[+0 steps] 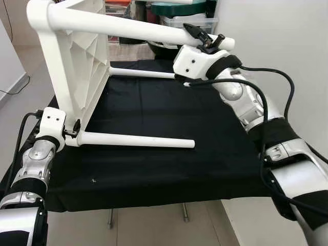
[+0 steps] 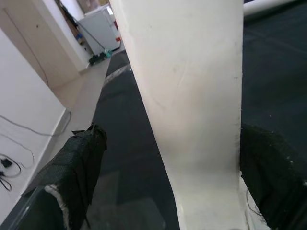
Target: Building children table
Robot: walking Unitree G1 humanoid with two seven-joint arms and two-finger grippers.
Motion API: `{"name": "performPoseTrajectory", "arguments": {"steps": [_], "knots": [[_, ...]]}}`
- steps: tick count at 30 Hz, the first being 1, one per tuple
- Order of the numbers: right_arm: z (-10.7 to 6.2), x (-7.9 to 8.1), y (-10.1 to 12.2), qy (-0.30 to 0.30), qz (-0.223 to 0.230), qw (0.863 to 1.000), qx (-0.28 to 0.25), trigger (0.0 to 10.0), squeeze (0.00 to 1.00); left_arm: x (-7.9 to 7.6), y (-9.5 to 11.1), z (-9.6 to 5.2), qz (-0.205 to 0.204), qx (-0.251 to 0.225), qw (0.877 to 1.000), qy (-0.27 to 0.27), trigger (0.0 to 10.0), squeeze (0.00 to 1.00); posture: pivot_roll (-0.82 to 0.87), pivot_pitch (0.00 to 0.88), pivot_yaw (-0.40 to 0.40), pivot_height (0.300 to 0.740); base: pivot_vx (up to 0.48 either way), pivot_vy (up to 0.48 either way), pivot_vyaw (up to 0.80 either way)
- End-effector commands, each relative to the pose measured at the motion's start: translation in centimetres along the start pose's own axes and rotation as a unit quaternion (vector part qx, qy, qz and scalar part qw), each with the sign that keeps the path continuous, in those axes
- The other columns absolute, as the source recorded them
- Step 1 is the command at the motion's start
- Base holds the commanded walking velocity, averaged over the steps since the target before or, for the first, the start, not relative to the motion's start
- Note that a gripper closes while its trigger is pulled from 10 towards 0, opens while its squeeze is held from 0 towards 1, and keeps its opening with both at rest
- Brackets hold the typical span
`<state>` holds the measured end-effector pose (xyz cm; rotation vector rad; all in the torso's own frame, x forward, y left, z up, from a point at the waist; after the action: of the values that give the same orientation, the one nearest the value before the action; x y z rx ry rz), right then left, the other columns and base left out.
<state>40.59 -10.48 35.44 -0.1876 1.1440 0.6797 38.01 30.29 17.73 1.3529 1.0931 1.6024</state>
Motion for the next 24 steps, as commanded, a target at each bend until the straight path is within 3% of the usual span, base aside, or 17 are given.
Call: {"name": "performPoseTrajectory", "arguments": {"steps": [1, 3, 4, 9, 10, 11, 13, 15, 16, 17, 18, 21, 22, 24], "knots": [[-0.5, -3.5, -2.8, -0.108, 0.127, 0.984, 0.066, 0.0, 0.00, 3.6, 0.8, 0.0, 0.031, 0.008, 0.999, 0.039, 10.0, 0.00, -0.07, 0.000, 0.005, 0.740, 0.000, 0.000, 0.00], [-0.6, -3.3, -3.5, -0.106, 0.150, 0.979, 0.087, 0.0, 0.00, 5.3, 3.4, 0.6, 0.062, -0.013, 0.997, 0.040, 10.0, 0.00, -0.06, 0.000, 0.007, 0.740, 0.000, 0.000, 0.00], [-0.6, -3.3, -3.5, -0.106, 0.150, 0.979, 0.087, 0.0, 0.00, 5.3, 3.4, 0.6, 0.062, -0.013, 0.997, 0.040, 10.0, 0.00, -0.06, 0.000, 0.007, 0.740, 0.000, 0.000, 0.00], [-0.9, -2.7, -4.5, -0.106, 0.177, 0.972, 0.114, 0.0, 0.00, 8.2, 8.9, 1.5, 0.128, -0.055, 0.989, 0.045, 10.0, 0.00, -0.04, 0.000, 0.013, 0.740, 0.000, 0.000, 0.00], [-0.9, -2.7, -4.5, -0.106, 0.177, 0.972, 0.114, 0.0, 0.00, 8.2, 8.9, 1.5, 0.128, -0.055, 0.989, 0.045, 10.0, 0.00, -0.04, 0.000, 0.013, 0.740, 0.000, 0.000, 0.00], [-1.0, -2.7, -4.8, -0.107, 0.184, 0.970, 0.121, 0.0, 0.00, 8.8, 10.8, 1.7, 0.148, -0.068, 0.986, 0.047, 10.0, 0.00, -0.02, 0.000, 0.015, 0.740, 0.000, 0.000, 0.00], [-1.0, -2.7, -4.8, -0.107, 0.184, 0.970, 0.121, 0.0, 0.00, 8.8, 10.8, 1.7, 0.148, -0.068, 0.986, 0.047, 10.0, 0.00, -0.02, 0.000, 0.015, 0.740, 0.000, 0.000, 0.00], [-1.2, -2.2, -5.6, -0.110, 0.214, 0.960, 0.146, 0.0, 0.00, 9.8, 15.0, 2.0, 0.188, -0.095, 0.976, 0.051, 10.0, 0.00, 0.00, 0.000, 0.019, 0.740, 0.000, 0.000, 0.00], [-1.2, -2.2, -5.6, -0.110, 0.214, 0.960, 0.146, 0.0, 0.00, 9.8, 15.0, 2.0, 0.188, -0.095, 0.976, 0.051, 10.0, 0.00, 0.00, 0.000, 0.019, 0.740, 0.000, 0.000, 0.00], [-1.5, -1.4, -6.2, -0.108, 0.238, 0.951, 0.163, 0.0, 0.00, 10.0, 17.0, 2.1, 0.204, -0.106, 0.972, 0.053, 10.0, 0.00, 0.01, 0.000, 0.019, 0.740, 0.000, 0.000, 0.00], [-2.3, 1.0, -7.0, -0.095, 0.297, 0.929, 0.200, 0.0, 0.00, 10.1, 19.7, 2.1, 0.223, -0.123, 0.965, 0.056, 10.0, 0.00, 0.01, 0.000, 0.021, 0.740, 0.000, 0.000, 0.00], [-2.5, 1.6, -7.2, -0.091, 0.309, 0.924, 0.208, 0.0, 0.00, 10.1, 20.3, 2.1, 0.227, -0.127, 0.964, 0.057, 10.0, 0.00, 0.01, 0.000, 0.021, 0.740, 0.000, 0.000, 0.00], [-3.0, 2.8, -7.5, -0.086, 0.332, 0.912, 0.224, 0.0, 0.00, 10.0, 21.0, 2.1, 0.237, -0.132, 0.961, 0.055, 10.0, 0.00, 0.02, 0.000, 0.022, 0.740, 0.000, 0.000, 0.00], [-4.8, 6.7, -8.6, -0.080, 0.428, 0.853, 0.289, 0.0, 0.00, 9.6, 22.7, 2.2, 0.275, -0.140, 0.950, 0.047, 10.0, 0.00, 0.03, 0.000, 0.022, 0.740, 0.000, 0.000, 0.00]]}}
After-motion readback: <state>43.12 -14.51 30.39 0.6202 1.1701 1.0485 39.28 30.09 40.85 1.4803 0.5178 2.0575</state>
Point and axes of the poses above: a point about 5 cm out from each wrist's last joint towards the gripper, its own z axis pointing out of the wrist towards the gripper, its own y axis along the axis of the wrist's last joint, x = y × z, the point moved 2 cm from there along z, pointing out of the wrist towards the gripper, and after that the axes turned 3 degrees about -z, right-handed, at the moved point
